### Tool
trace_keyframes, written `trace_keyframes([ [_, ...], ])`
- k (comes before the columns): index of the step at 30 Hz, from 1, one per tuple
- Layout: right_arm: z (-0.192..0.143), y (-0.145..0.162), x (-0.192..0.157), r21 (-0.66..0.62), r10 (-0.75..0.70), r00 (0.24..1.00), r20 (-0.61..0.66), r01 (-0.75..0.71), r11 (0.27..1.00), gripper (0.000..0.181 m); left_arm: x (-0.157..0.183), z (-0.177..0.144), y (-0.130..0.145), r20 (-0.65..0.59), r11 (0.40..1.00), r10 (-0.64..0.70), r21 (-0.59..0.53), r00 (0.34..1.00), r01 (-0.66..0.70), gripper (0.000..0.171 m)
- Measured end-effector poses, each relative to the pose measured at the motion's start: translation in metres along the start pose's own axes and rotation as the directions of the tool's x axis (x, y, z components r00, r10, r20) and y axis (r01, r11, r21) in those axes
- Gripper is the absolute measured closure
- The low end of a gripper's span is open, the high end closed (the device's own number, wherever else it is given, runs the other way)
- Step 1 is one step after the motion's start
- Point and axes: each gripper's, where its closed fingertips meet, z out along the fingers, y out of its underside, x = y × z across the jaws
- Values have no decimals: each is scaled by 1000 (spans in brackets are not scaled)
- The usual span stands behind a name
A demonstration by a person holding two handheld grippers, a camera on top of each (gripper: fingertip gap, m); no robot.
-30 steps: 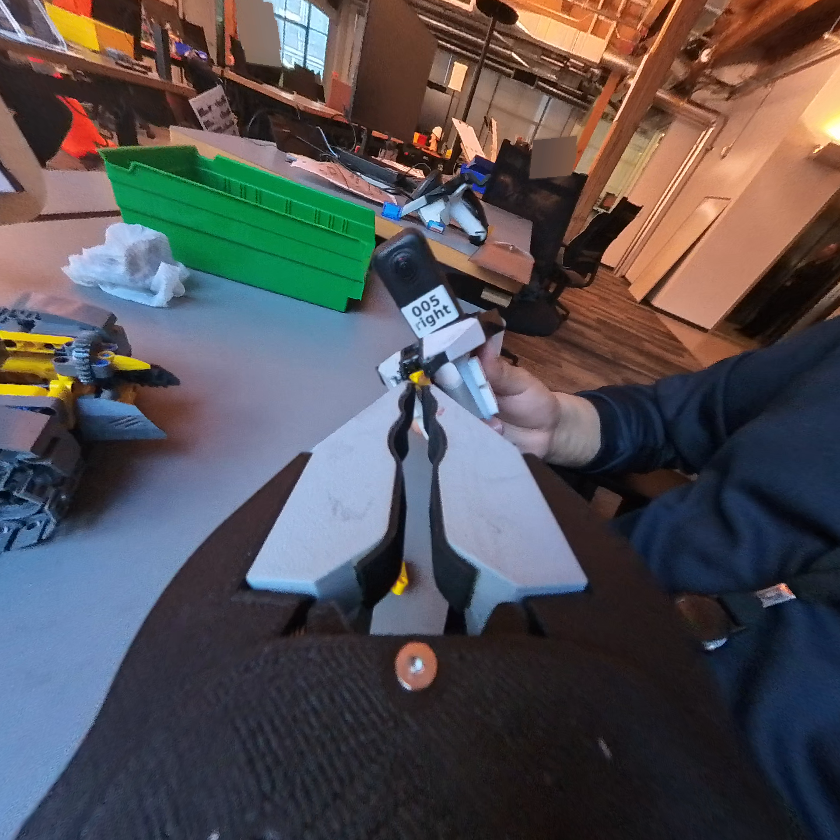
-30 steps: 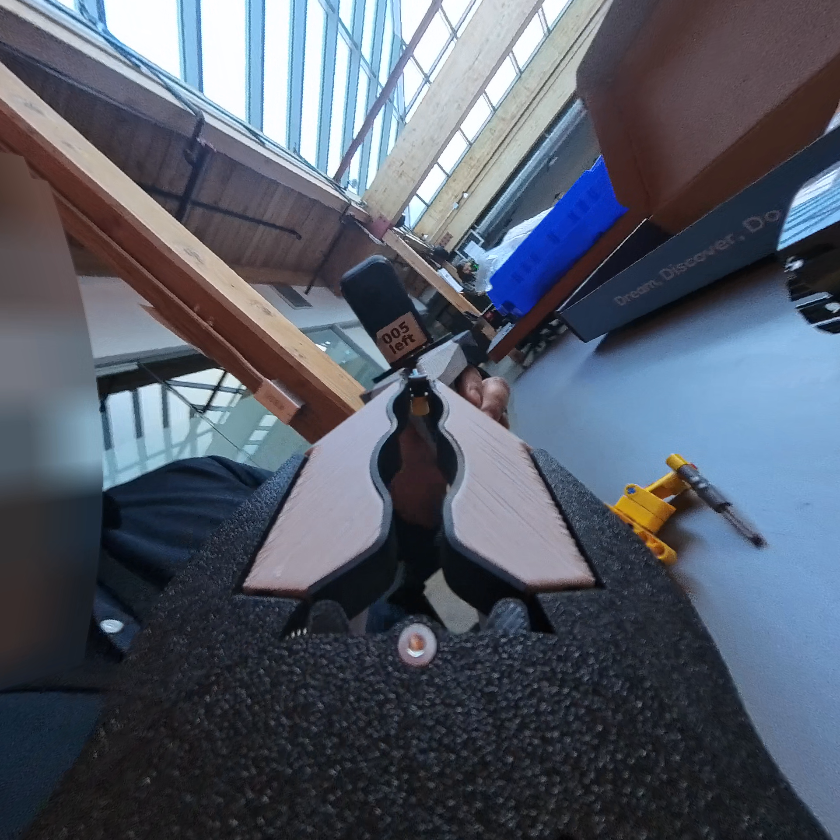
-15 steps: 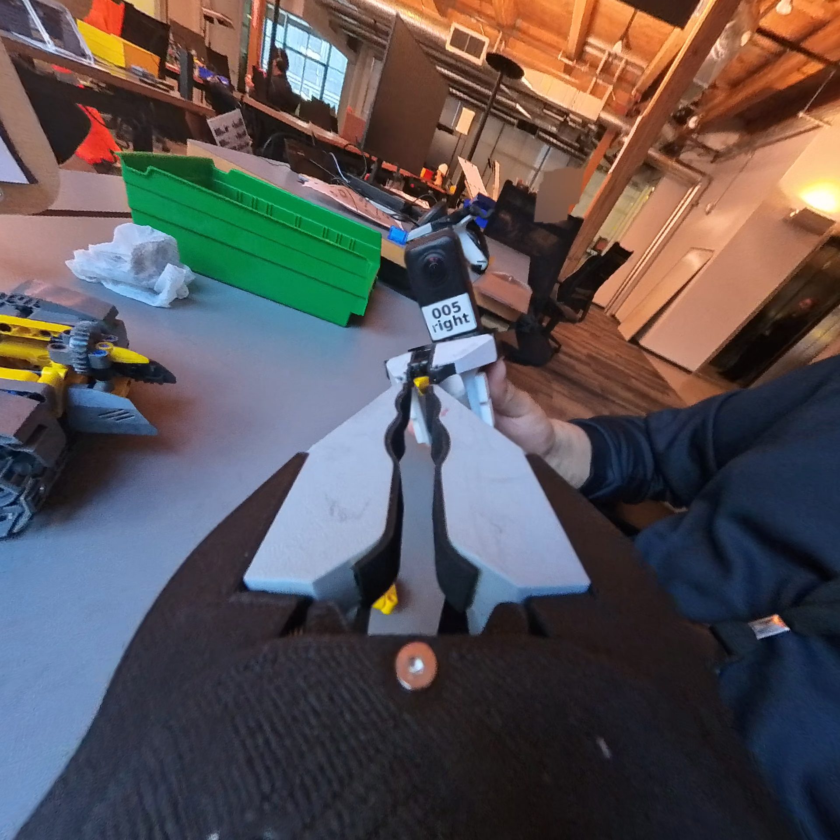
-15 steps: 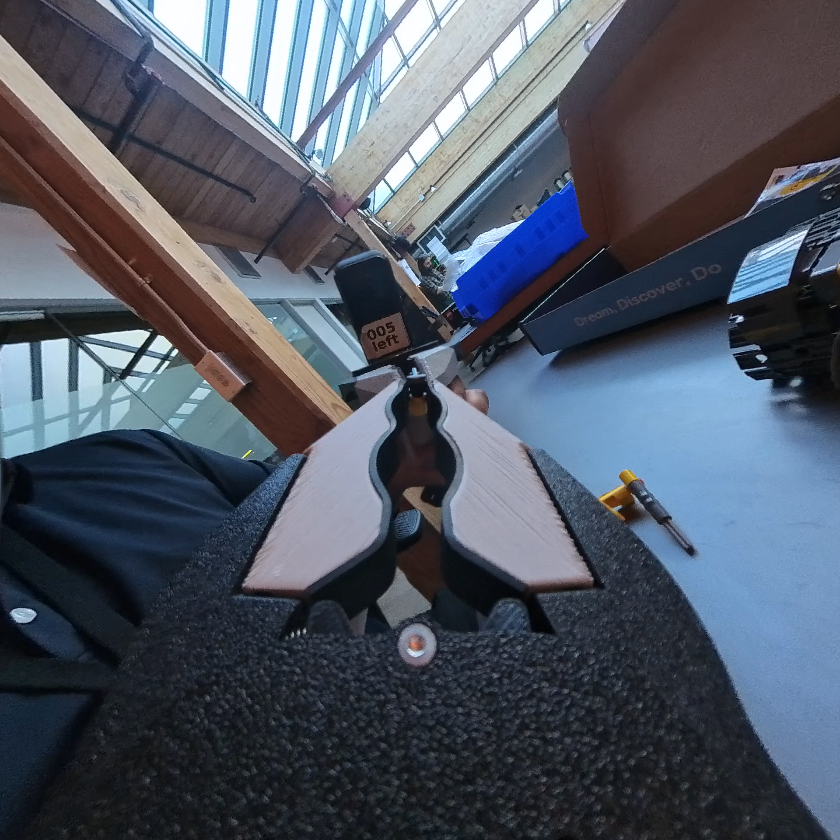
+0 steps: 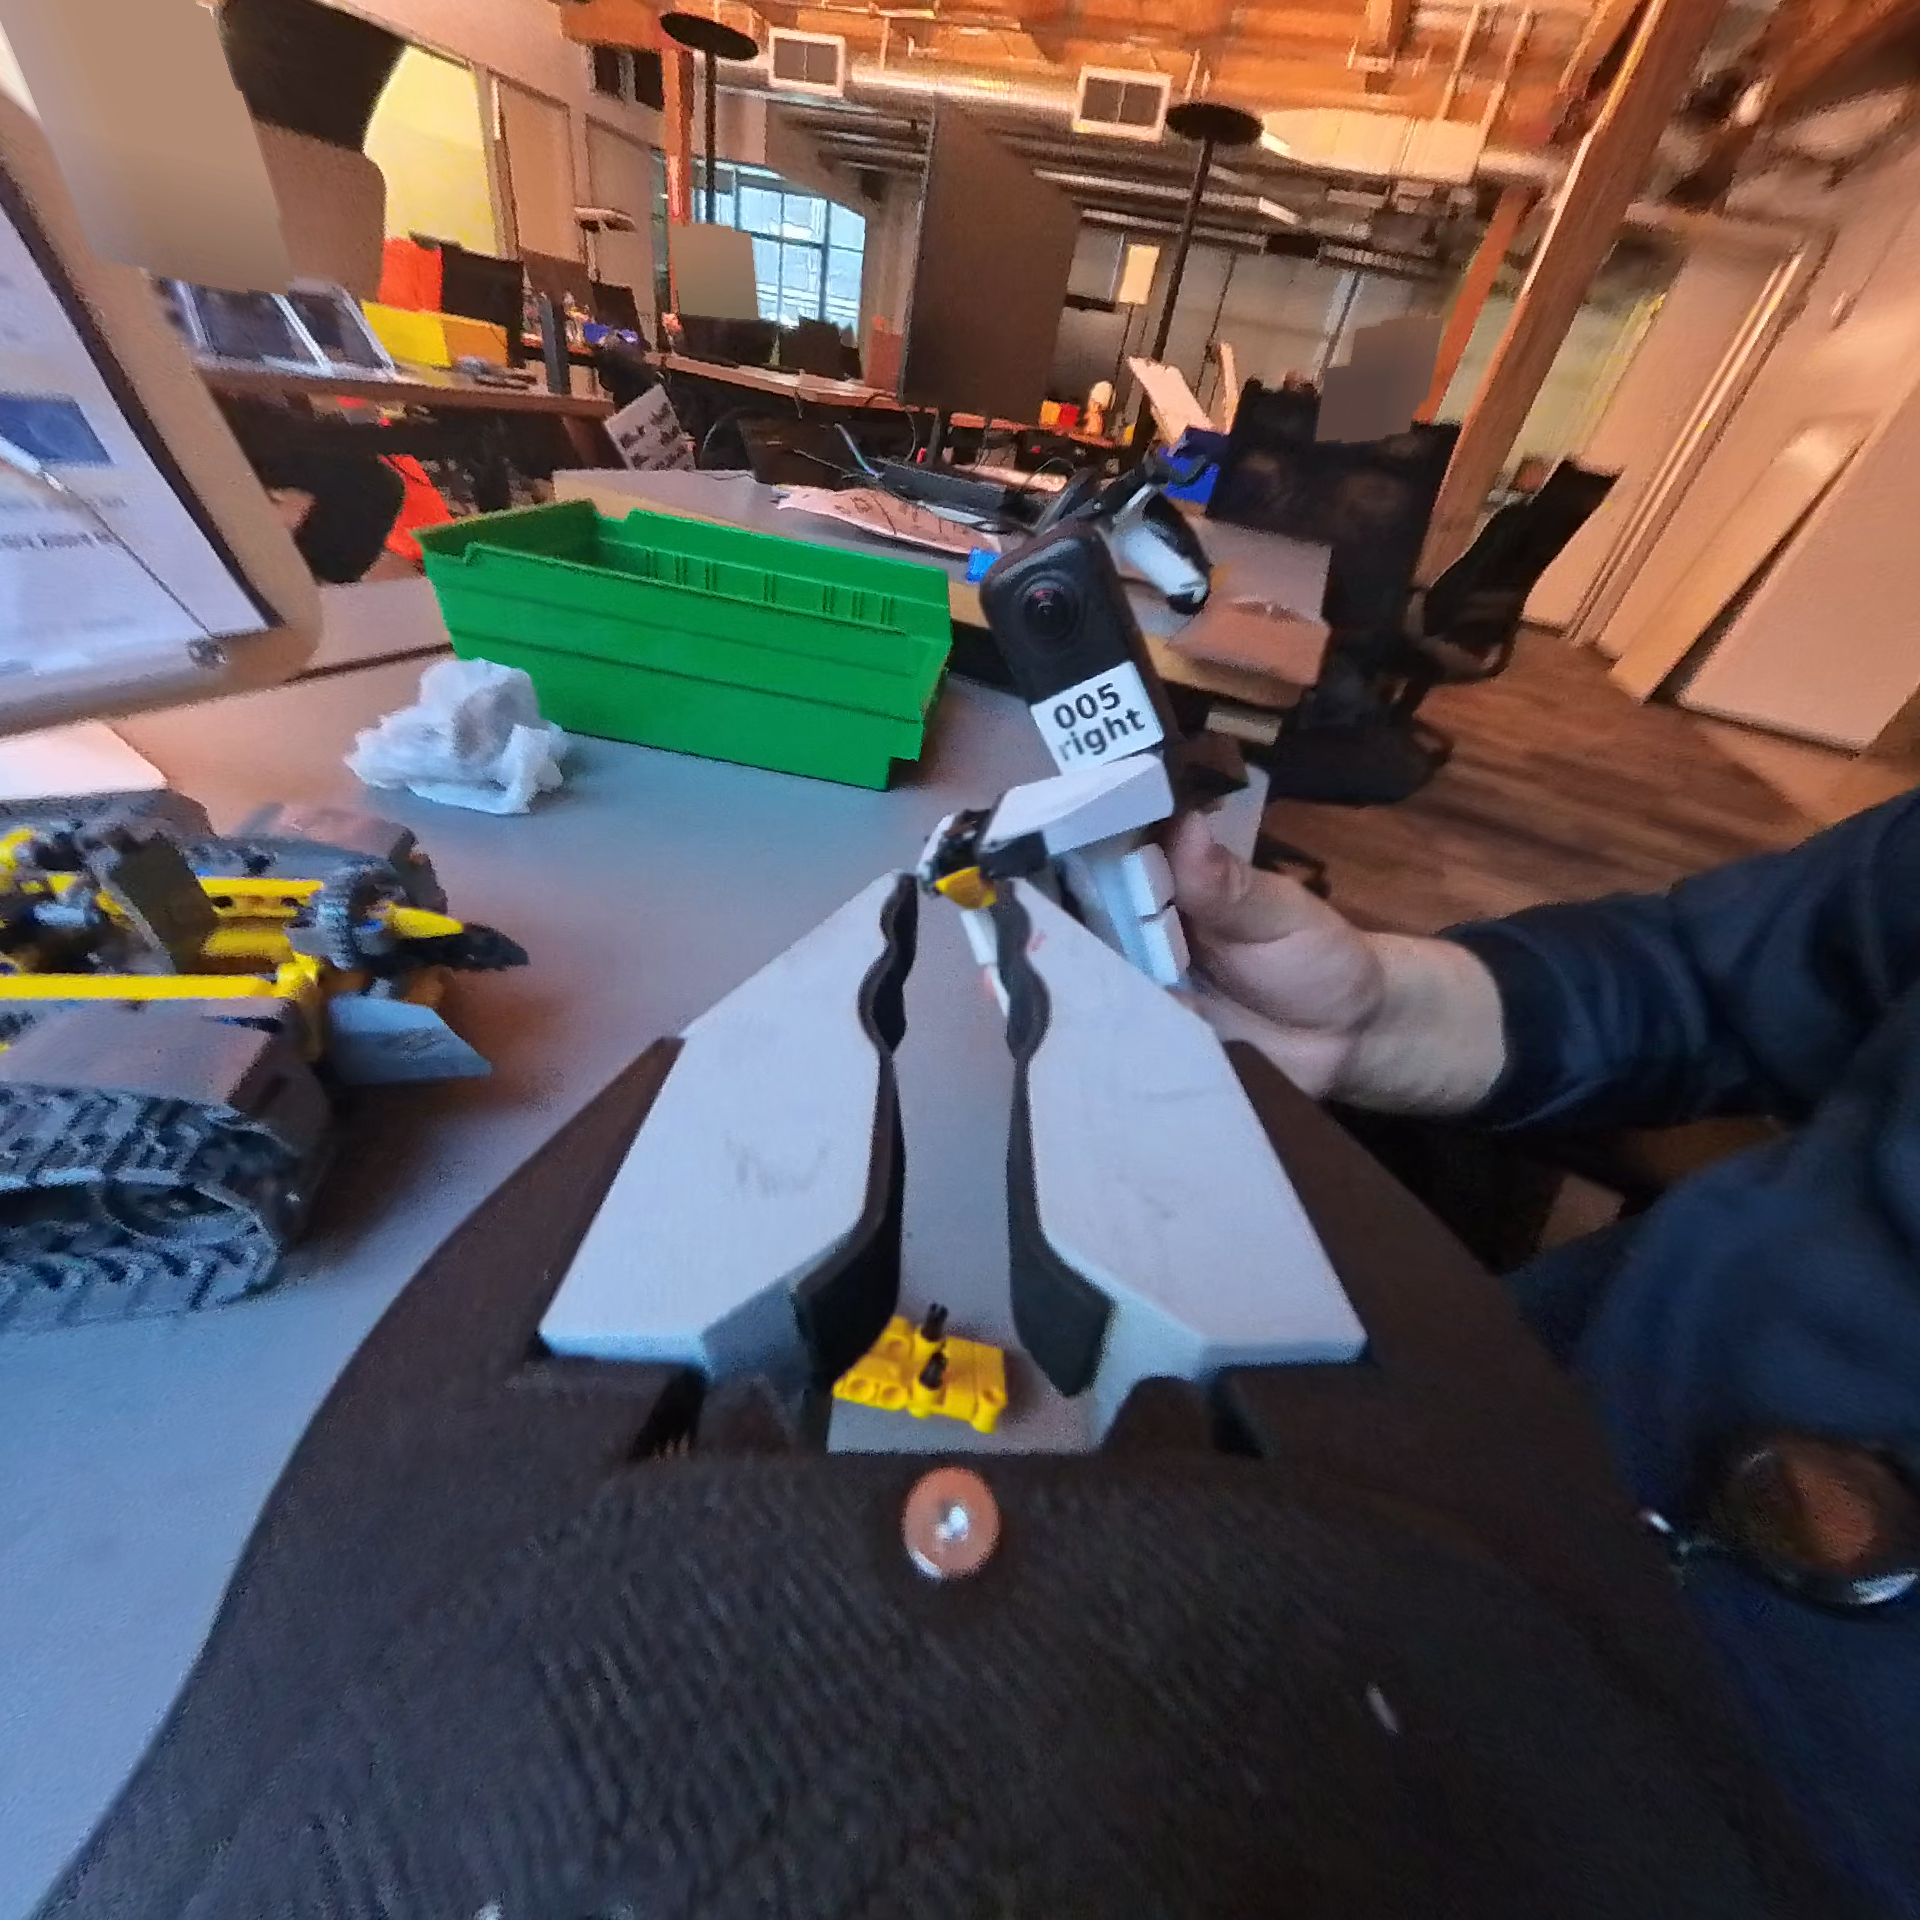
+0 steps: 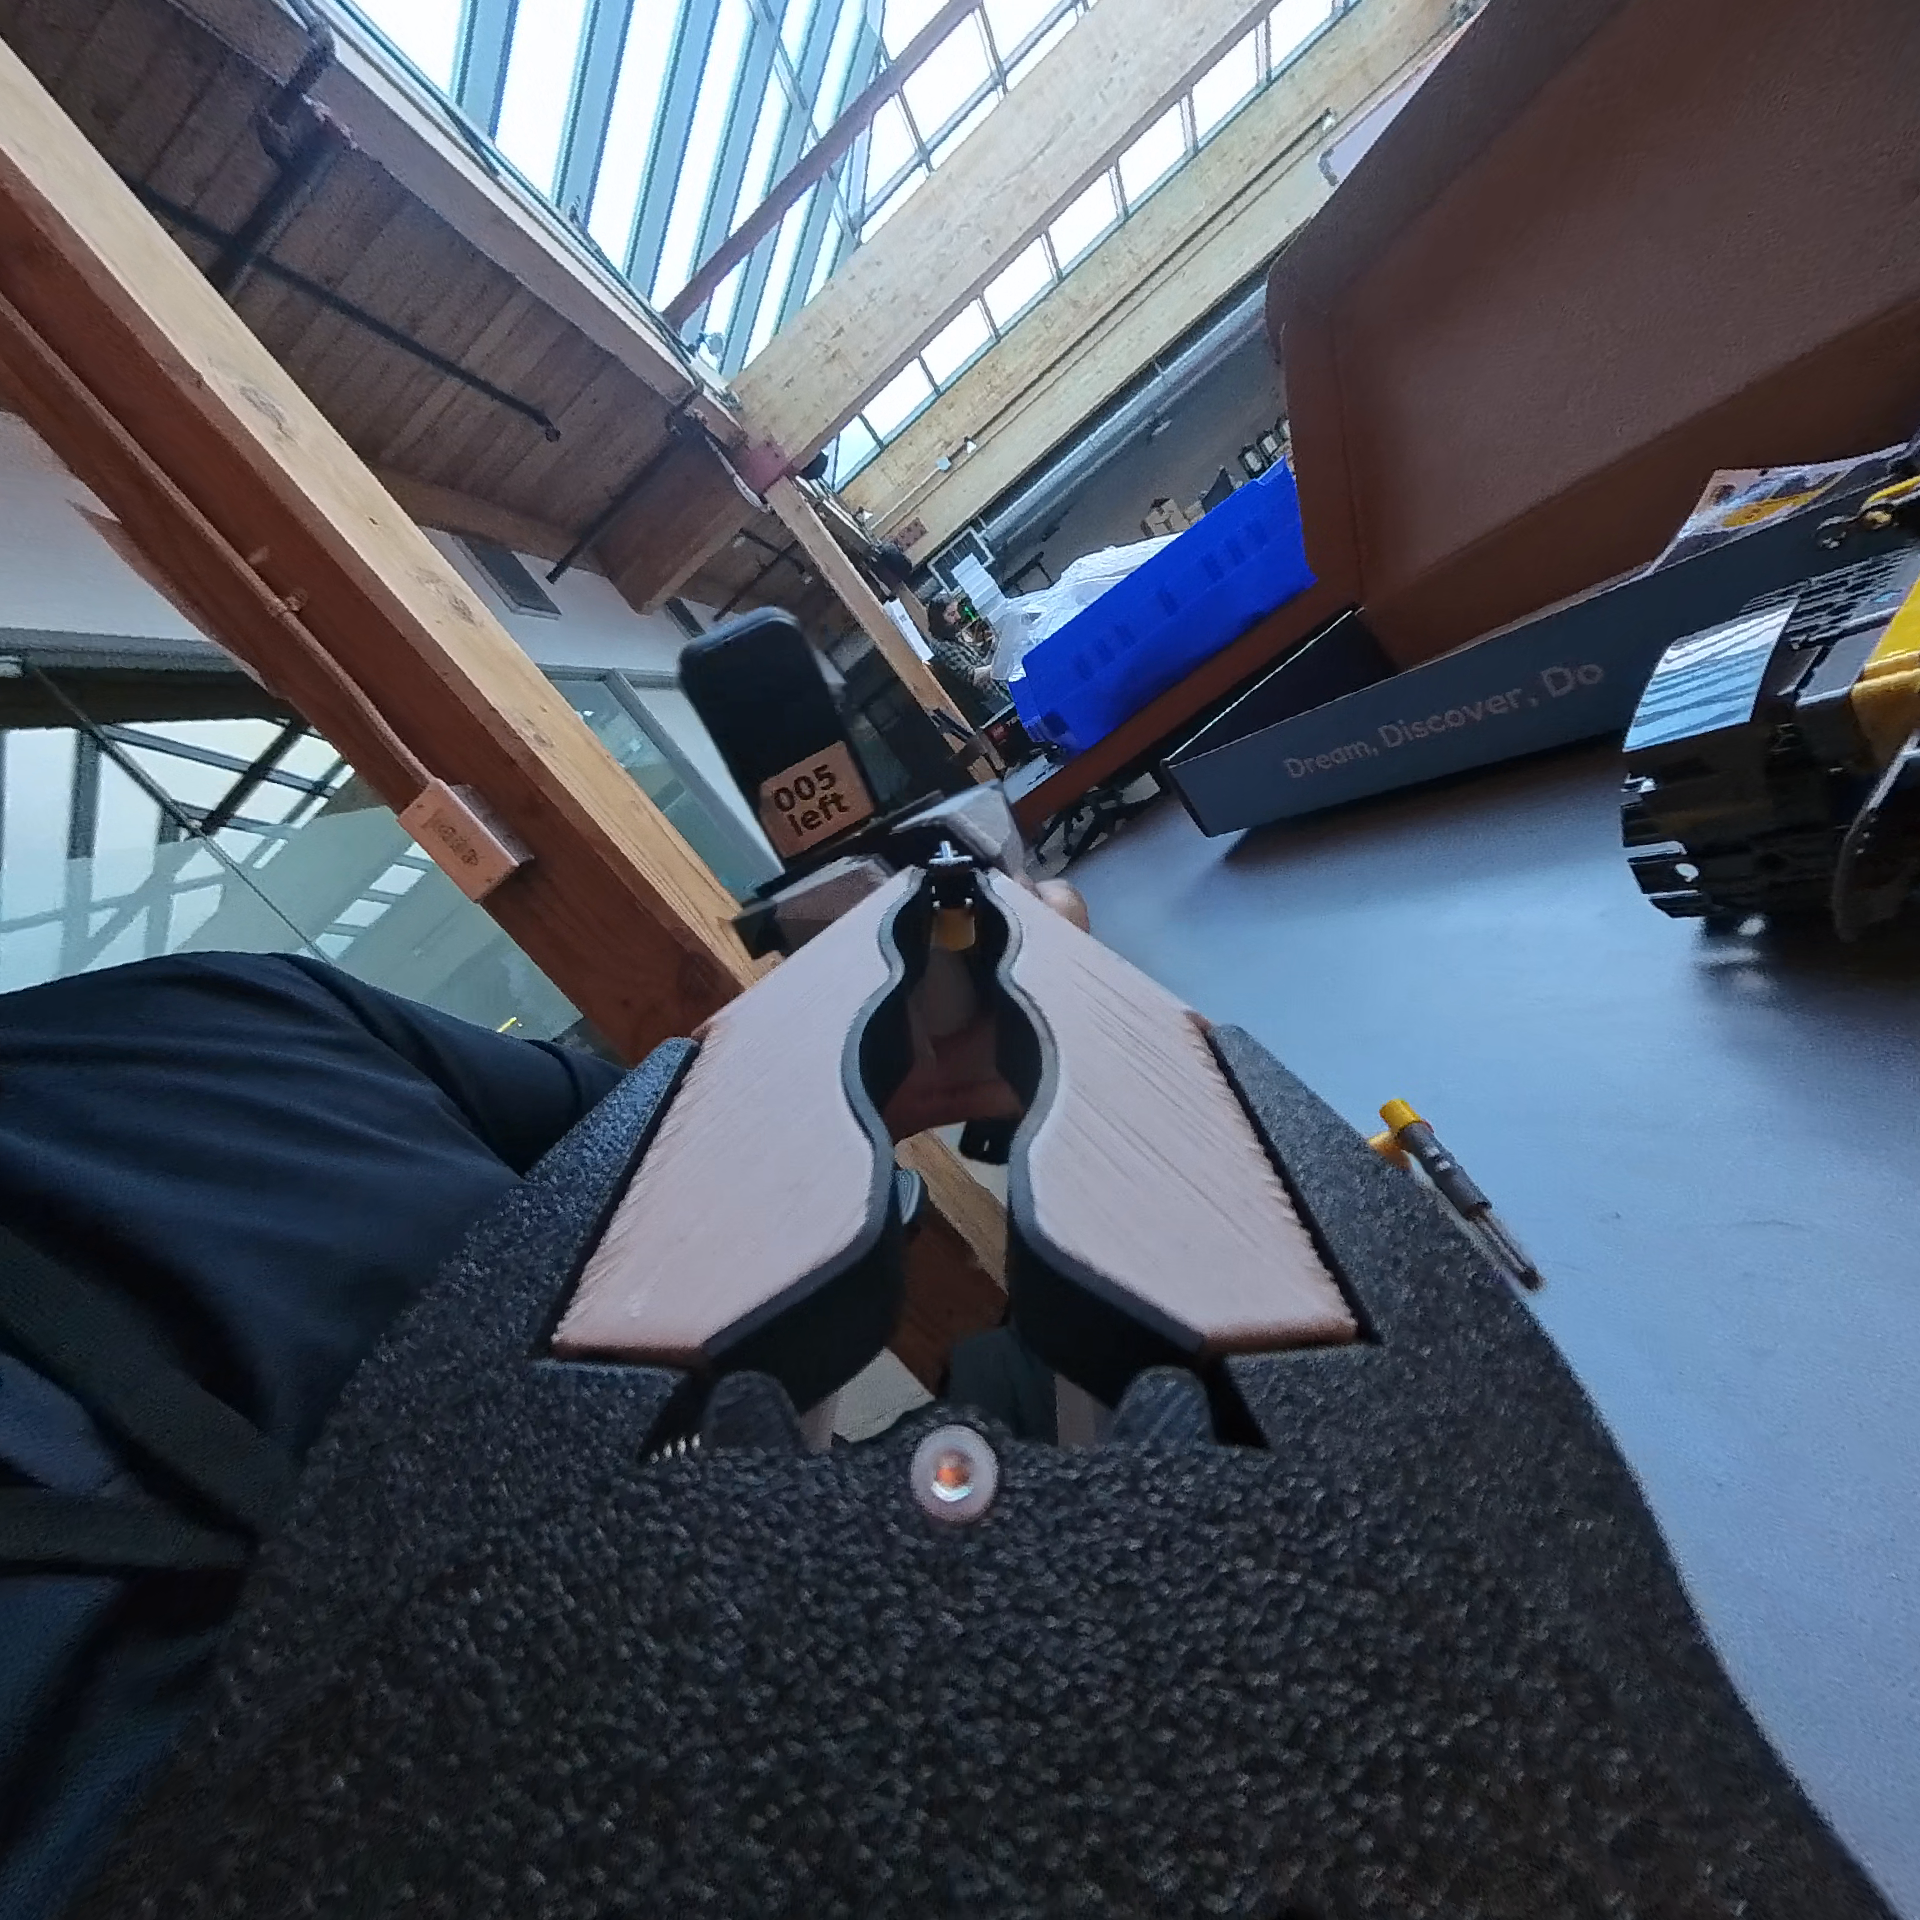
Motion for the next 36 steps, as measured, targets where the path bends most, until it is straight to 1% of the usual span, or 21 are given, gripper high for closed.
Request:
trace_keyframes([
  [3, 0, 0, 1, 3, 21, 1000, 8, -21, 1000, 176, 3, 0, 0, 17, 996, 86, -31, 996, -85, 159],
  [5, 0, 1, -1, 3, 36, 999, 22, -36, 999, 176, 2, -1, -1, 24, 995, 97, -31, 995, -96, 163],
  [7, 1, 2, -4, -2, 36, 999, 39, -36, 999, 175, 4, -2, -2, -6, 998, 56, -20, 998, -56, 165],
  [11, 0, 1, -8, -10, 4, 998, 66, -3, 1000, 175, 9, -1, -3, -90, 996, -91, 14, 992, 92, 166],
  [14, 0, 2, -11, -18, 14, 994, 106, -13, 1000, 175, 12, -2, -5, -126, 988, -141, 48, 982, 148, 169],
  [15, 0, 2, -11, -18, 6, 995, 101, -5, 1000, 175, 11, -2, -4, -125, 986, -149, 52, 981, 157, 170],
  [16, 0, 2, -11, -15, -2, 996, 90, 4, 1000, 176, 11, -2, -3, -102, 989, -132, 59, 986, 139, 170],
  [17, 0, 1, -13, -1, 2, 996, 94, -2, 1000, 176, 12, -2, -4, -72, 992, -87, 80, 994, 92, 169],
  [18, -1, -1, -15, 23, 26, 994, 111, -29, 999, 176, 13, -2, -6, -27, 994, -23, 104, 999, 26, 169],
  [19, -1, -2, -16, 49, 56, 991, 125, -62, 997, 176, 14, -1, -7, 26, 993, 50, 105, 998, -52, 169],
  [21, -1, -4, -15, 98, 114, 986, 118, -126, 987, 176, 13, -1, -6, 120, 977, 187, 77, 975, -197, 168],
  [23, 1, -6, -13, 135, 174, 980, 94, -185, 973, 176, 11, -3, -7, 199, 947, 305, 45, 931, -319, 168],
  [24, 2, -7, -13, 149, 204, 975, 93, -216, 965, 176, 10, -3, -8, 226, 932, 347, 27, 910, -362, 168],
  [26, 2, -9, -10, 180, 258, 963, 83, -269, 946, 176, 8, -2, -7, 245, 927, 363, 5, 899, -375, 167],
  [27, 2, -8, -8, 193, 277, 958, 75, -286, 939, 180, 6, -2, -6, 264, 915, 393, -17, 881, -403, 167],
  [28, 1, -8, -6, 205, 293, 953, 73, -301, 931, 180, 5, -1, -4, 272, 906, 415, -37, 868, -422, 167],
  [29, 1, -7, -4, 216, 314, 946, 78, -323, 921, 176, 5, 0, -3, 265, 915, 397, -37, 879, -402, 167],
  [32, 0, -6, -1, 237, 375, 920, 111, -391, 889, 176, 3, 1, -1, 235, 955, 288, 2, 928, -297, 167],
  [34, 1, -5, 1, 210, 404, 904, 138, -426, 880, 175, 1, 0, 0, 204, 969, 240, 9, 949, -247, 168],
  [35, 0, -4, 2, 188, 383, 916, 122, -400, 897, 175, 1, 0, 1, 185, 971, 236, -2, 954, -239, 168],
  [36, 0, -3, 2, 156, 320, 944, 88, -330, 931, 176, 1, 1, 2, 142, 978, 209, -11, 968, -209, 168],
])
